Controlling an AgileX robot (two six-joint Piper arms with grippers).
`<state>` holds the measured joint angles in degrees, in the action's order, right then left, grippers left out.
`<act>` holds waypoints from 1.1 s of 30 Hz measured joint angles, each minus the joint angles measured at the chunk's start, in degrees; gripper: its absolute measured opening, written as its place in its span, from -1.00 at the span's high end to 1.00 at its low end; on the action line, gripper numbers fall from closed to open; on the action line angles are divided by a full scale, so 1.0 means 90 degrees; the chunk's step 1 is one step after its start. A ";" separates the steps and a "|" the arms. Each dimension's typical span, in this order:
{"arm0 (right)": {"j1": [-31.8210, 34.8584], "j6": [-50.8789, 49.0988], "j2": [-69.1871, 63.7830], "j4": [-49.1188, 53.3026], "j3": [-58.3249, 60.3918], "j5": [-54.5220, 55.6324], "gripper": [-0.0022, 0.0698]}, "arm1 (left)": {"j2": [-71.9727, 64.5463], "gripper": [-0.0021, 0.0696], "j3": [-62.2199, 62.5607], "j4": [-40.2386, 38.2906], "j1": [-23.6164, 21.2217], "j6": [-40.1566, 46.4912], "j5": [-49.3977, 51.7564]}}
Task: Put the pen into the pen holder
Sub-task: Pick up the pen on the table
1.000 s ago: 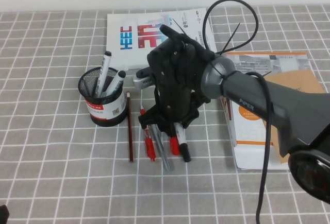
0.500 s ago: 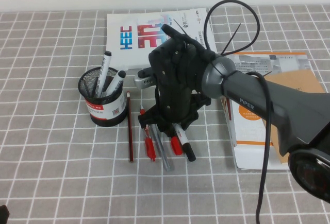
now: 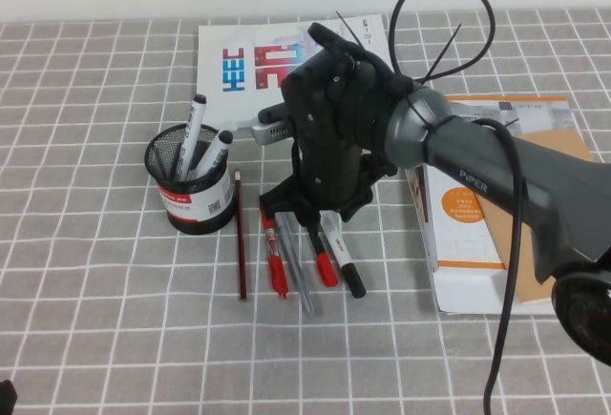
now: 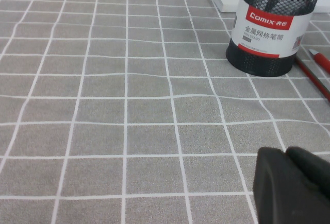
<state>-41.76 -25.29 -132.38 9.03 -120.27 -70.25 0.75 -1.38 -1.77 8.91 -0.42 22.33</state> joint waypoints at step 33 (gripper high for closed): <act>0.0128 0.0266 -0.0235 -0.0015 -0.0037 0.0000 0.23 | 0.0000 0.96 0.0000 0.0000 0.0000 0.0000 0.0000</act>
<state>-40.61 -22.89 -134.50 8.90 -120.60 -70.25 0.75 -1.38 -1.77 8.91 -0.42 22.33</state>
